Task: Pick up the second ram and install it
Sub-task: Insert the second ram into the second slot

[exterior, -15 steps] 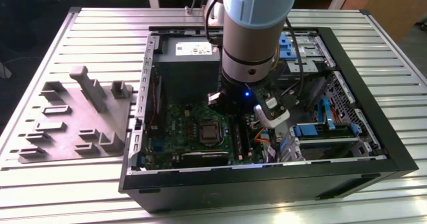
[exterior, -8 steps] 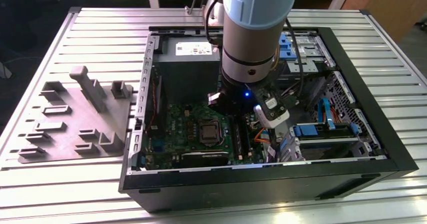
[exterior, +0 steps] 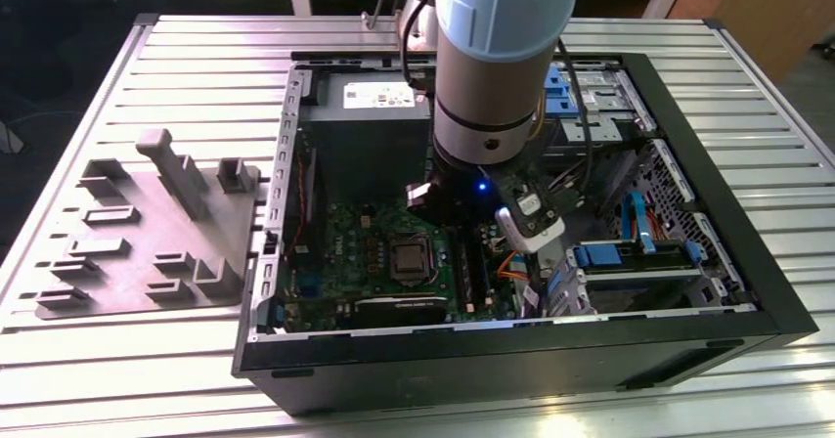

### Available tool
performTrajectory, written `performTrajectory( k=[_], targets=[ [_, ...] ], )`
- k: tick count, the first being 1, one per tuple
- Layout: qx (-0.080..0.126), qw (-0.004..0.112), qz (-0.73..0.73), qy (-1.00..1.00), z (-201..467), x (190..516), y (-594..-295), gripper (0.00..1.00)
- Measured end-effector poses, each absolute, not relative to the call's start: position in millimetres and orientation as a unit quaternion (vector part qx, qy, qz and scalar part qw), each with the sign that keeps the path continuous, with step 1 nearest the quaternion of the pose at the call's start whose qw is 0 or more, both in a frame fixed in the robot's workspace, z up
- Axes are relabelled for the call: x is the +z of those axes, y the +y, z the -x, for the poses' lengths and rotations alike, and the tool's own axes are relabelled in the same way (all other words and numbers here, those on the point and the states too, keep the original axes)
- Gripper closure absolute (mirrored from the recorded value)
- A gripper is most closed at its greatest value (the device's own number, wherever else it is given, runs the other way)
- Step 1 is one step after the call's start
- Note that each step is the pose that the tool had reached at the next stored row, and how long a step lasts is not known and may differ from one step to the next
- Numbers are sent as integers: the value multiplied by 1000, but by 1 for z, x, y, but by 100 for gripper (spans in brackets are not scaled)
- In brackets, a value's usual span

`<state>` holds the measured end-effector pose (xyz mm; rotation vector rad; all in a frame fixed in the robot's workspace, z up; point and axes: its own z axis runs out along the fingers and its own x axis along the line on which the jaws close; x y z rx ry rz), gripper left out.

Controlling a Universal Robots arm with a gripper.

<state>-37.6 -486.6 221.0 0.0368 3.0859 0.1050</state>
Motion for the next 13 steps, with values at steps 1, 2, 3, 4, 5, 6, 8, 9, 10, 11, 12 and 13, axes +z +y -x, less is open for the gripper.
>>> performTrajectory(
  k=[1, 2, 3, 4, 5, 6, 8, 9, 10, 11, 12, 13],
  targets=[
    [34, 27, -12, 999, 38, 220, -487, 88],
    [34, 27, -12, 999, 38, 219, -487, 88],
    [34, 27, -12, 999, 38, 218, -487, 88],
    [34, 27, -12, 999, 38, 217, -487, 88],
    [34, 27, -12, 999, 38, 217, -487, 88],
    [34, 27, -12, 999, 38, 217, -487, 88],
    [35, 27, -12, 999, 38, 217, -487, 88],
    [35, 27, -12, 999, 38, 217, -487, 88],
    [35, 27, -12, 999, 38, 216, -487, 88],
    [36, 27, -12, 999, 38, 215, -487, 88],
    [36, 27, -12, 999, 38, 215, -487, 88],
    [36, 27, -12, 999, 38, 215, -487, 88]
  ],
)
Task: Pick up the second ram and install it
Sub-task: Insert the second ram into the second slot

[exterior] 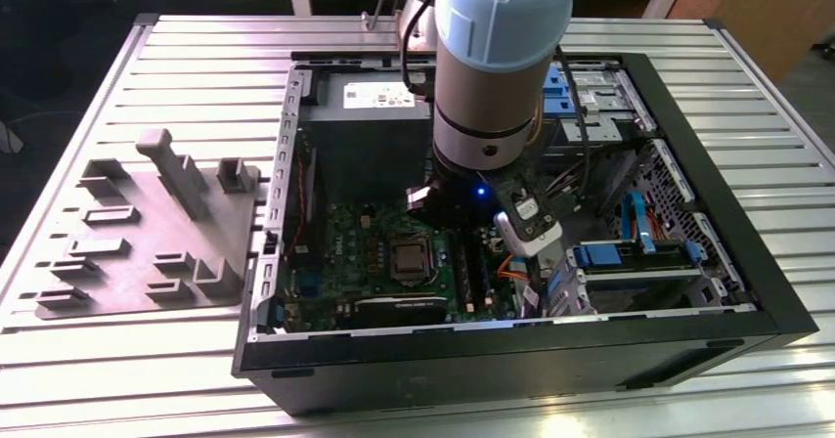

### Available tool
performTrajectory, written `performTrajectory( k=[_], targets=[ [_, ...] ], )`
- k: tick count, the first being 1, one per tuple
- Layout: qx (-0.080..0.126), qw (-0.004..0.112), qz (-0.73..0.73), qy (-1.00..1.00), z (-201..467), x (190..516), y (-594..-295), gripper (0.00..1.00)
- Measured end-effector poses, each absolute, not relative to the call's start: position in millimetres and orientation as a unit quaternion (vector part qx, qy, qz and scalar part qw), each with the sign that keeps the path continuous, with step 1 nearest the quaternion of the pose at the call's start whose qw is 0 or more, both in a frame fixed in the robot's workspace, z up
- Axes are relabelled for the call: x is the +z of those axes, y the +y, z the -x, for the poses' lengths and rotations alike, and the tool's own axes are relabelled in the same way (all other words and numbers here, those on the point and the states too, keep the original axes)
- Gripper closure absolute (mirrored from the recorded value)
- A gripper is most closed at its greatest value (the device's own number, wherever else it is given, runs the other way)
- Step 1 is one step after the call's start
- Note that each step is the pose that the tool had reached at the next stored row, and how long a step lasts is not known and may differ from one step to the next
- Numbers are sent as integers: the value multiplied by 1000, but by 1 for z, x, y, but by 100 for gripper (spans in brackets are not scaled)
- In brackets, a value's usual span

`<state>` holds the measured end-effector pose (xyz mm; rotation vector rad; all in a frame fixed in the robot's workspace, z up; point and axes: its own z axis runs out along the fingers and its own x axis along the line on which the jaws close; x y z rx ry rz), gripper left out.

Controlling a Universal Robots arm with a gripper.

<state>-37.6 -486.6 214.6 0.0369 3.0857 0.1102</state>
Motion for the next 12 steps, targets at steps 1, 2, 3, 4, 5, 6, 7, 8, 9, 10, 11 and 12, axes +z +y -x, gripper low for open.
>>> performTrajectory(
  k=[1, 2, 3, 4, 5, 6, 7, 8, 9, 10, 11, 12],
  targets=[
    [36, 27, -12, 999, 38, 215, -487, 88],
    [36, 27, -12, 999, 38, 215, -487, 88],
    [36, 27, -12, 999, 38, 215, -487, 88],
    [36, 27, -12, 999, 38, 215, -487, 88],
    [36, 27, -12, 999, 38, 215, -487, 88],
    [36, 27, -12, 999, 38, 215, -487, 88],
    [36, 27, -12, 999, 38, 215, -487, 88],
    [36, 27, -12, 999, 38, 215, -487, 88],
    [36, 27, -12, 999, 38, 214, -487, 87],
    [36, 27, -12, 999, 38, 214, -487, 87],
    [36, 27, -12, 999, 38, 214, -487, 81],
    [36, 27, -12, 999, 38, 214, -487, 81]
  ],
)
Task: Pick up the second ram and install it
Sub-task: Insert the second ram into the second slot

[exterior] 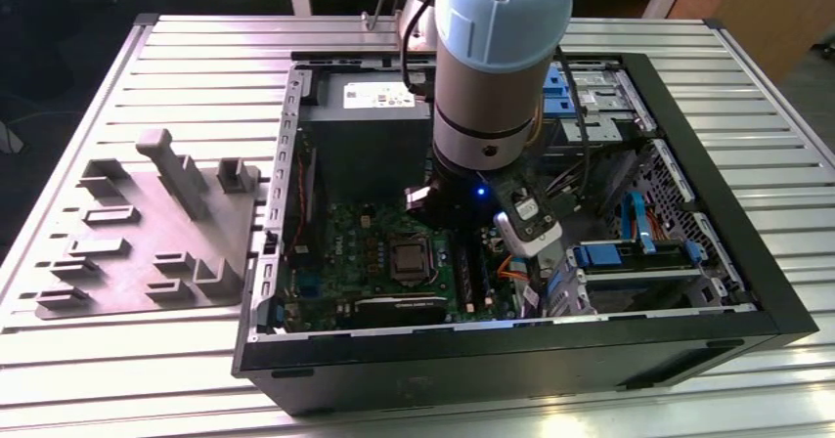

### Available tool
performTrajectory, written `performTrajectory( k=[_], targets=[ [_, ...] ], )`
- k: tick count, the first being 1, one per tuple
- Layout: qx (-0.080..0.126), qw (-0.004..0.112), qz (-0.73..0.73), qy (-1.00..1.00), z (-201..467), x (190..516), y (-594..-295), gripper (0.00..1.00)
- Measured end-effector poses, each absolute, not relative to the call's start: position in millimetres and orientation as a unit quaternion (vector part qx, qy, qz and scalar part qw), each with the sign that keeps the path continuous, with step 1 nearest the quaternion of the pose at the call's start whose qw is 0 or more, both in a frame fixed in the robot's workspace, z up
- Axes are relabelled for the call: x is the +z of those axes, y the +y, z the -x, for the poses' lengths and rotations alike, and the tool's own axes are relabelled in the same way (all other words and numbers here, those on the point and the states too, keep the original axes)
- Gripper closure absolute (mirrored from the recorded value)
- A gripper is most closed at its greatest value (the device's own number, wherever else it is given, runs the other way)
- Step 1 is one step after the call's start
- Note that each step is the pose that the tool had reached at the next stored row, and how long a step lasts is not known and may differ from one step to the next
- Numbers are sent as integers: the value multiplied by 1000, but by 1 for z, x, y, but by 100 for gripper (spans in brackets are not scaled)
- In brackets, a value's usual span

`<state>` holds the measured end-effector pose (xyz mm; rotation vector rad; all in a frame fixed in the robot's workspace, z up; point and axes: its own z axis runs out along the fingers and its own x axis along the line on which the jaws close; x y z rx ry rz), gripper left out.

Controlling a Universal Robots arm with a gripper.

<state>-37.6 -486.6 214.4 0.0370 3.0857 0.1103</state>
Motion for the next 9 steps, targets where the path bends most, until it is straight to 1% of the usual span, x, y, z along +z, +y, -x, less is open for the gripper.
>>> performTrajectory(
  k=[4, 9],
  targets=[
    [36, 27, -12, 999, 38, 220, -487, 81],
    [36, 27, -12, 999, 38, 241, -487, 81]
  ],
)
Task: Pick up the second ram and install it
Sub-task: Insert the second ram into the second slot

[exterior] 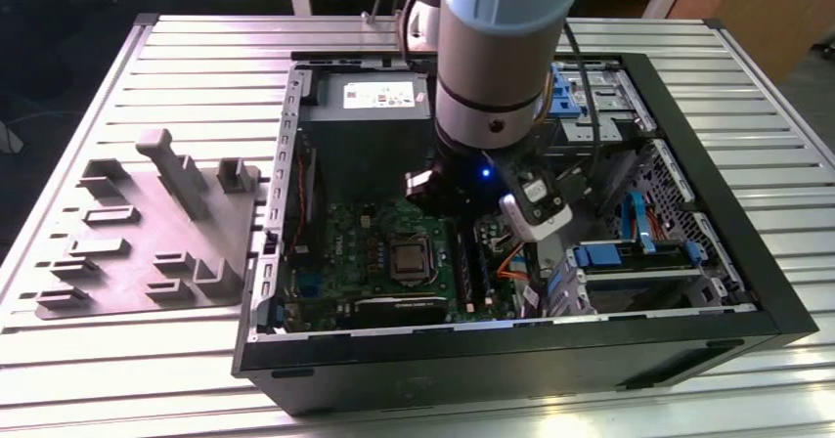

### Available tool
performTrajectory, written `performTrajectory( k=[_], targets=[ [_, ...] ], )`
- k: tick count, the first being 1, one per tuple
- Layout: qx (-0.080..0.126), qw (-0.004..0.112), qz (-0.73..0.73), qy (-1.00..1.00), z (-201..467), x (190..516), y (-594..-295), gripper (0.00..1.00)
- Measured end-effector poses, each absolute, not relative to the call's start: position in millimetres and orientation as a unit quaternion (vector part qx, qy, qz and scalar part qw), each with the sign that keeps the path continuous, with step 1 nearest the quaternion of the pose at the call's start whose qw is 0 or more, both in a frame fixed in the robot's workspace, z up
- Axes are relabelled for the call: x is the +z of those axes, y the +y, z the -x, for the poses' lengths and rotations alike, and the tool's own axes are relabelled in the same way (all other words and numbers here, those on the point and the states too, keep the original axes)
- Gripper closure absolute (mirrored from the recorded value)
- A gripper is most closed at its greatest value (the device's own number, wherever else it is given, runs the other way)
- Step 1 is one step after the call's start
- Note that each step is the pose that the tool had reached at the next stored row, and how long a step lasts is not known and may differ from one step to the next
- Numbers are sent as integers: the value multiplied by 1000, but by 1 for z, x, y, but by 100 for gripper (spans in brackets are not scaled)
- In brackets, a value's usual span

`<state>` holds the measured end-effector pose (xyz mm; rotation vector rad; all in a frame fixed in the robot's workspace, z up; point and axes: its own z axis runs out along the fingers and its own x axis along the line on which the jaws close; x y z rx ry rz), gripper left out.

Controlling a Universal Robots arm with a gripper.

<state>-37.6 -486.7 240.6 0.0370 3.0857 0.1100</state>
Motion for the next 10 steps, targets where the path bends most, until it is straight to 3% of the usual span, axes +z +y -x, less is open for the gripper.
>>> performTrajectory(
  k=[8, 10],
  targets=[
    [36, 27, -12, 999, 38, 245, -487, 81],
    [36, 27, -12, 999, 38, 246, -487, 89]
  ],
)
